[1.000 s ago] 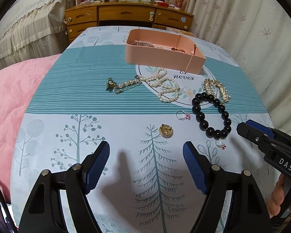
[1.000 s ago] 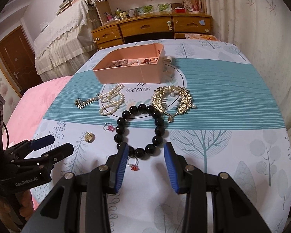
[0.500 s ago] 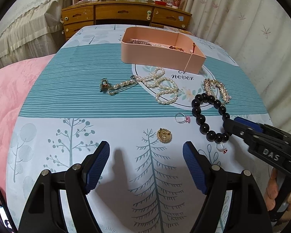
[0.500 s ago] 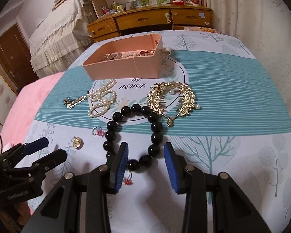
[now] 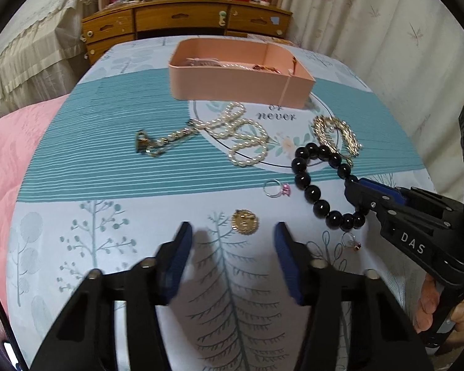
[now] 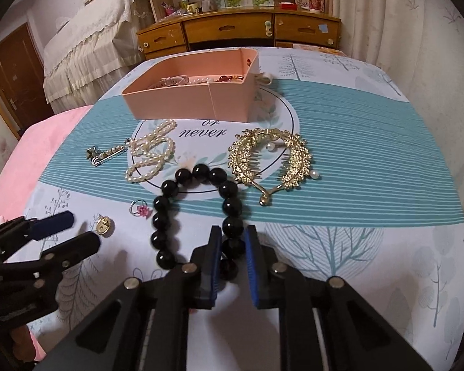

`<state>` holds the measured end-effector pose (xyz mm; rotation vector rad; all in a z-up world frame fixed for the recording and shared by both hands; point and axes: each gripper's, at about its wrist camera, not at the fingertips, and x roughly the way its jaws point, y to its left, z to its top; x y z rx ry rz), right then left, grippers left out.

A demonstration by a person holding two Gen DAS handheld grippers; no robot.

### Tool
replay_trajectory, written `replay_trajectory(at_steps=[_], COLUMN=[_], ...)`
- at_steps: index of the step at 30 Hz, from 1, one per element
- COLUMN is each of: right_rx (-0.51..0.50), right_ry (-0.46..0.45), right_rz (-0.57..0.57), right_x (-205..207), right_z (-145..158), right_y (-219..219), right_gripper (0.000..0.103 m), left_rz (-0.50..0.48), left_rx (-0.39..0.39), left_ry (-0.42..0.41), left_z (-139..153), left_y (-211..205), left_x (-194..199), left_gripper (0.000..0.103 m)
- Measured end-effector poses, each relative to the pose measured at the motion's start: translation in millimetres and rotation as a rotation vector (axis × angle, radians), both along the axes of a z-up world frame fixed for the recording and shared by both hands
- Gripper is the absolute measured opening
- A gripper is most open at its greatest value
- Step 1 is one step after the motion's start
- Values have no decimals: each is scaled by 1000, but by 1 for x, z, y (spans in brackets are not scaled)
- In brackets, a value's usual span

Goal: Organize jewelry
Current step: 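Grasp the gold coin pendant with the left tool while the right tool grasps the black bead bracelet, then carry the pendant and black bracelet into the pink box and open both tools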

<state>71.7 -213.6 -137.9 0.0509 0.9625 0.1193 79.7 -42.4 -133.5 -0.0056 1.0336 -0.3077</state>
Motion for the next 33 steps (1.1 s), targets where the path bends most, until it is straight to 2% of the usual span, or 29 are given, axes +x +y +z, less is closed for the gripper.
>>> replay_trajectory(at_steps=[8, 14, 22, 33], right_rx=[23, 31, 34, 56], right_ry=[-7, -9, -3, -111], right_rz=[11, 15, 23, 76], right_x=[-1, -2, -4, -18], right_z=[0, 0, 3, 52], right_y=[-3, -4, -3, 11], right_gripper=[15, 15, 15, 15], left_rz=[-18, -30, -31, -27], left_rx=[43, 92, 61, 17], left_ry=[17, 8, -12, -73], left_z=[-4, -4, 3, 30], left_y=[-13, -21, -17, -9], left_x=[7, 7, 2, -9], left_gripper=[17, 16, 16, 16])
